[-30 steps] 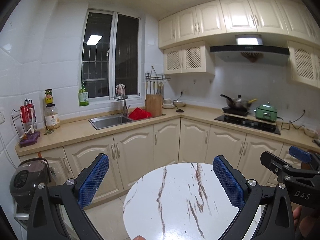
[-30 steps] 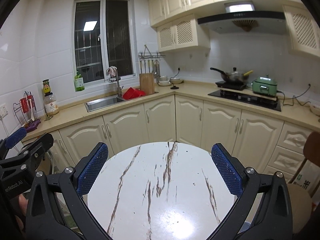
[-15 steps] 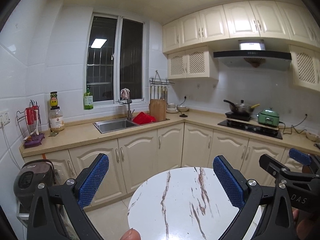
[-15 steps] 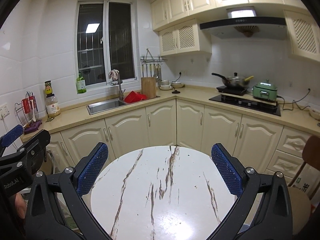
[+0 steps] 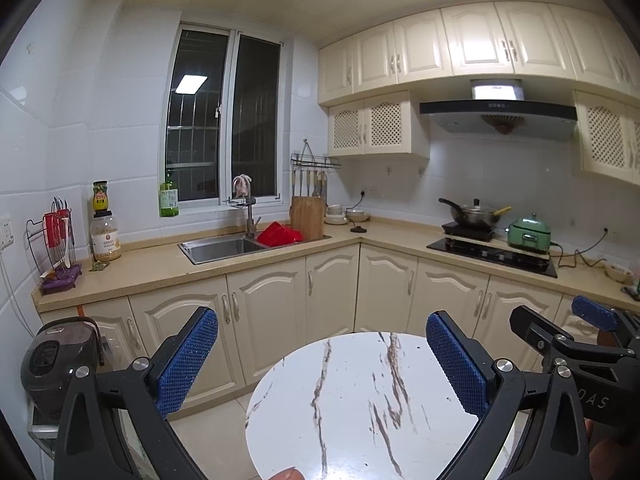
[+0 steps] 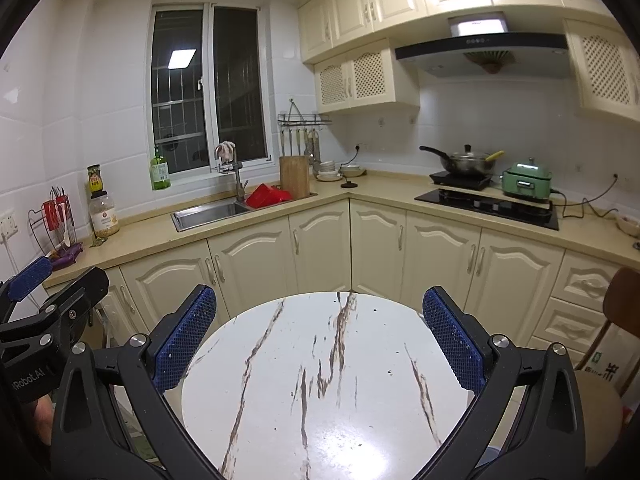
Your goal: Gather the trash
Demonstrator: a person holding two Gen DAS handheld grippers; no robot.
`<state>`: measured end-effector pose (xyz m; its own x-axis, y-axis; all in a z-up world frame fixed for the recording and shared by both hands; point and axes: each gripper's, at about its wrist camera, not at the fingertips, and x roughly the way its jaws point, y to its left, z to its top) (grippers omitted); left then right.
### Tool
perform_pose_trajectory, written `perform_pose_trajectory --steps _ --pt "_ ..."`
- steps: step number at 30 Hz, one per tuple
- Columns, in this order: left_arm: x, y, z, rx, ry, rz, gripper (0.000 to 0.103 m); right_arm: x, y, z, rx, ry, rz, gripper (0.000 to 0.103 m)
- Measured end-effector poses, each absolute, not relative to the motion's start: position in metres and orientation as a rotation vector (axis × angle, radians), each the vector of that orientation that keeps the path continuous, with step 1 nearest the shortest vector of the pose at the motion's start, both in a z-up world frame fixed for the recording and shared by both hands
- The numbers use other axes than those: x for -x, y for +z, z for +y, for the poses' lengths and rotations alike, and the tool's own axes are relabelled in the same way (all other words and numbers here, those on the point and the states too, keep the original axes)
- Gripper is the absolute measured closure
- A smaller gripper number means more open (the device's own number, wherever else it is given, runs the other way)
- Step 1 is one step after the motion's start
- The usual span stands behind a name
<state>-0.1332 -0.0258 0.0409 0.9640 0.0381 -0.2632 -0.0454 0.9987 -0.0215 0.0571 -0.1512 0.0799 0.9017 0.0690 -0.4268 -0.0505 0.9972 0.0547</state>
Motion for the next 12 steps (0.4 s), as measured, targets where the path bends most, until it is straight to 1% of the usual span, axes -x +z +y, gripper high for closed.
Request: perform_pose_trajectory --steps 12 --pt "0.1275 0.0318 -0.0161 0.055 0.030 0.250 0.001 -0.0565 0.0806 -0.1499 -0.045 0.063 0.433 0.000"
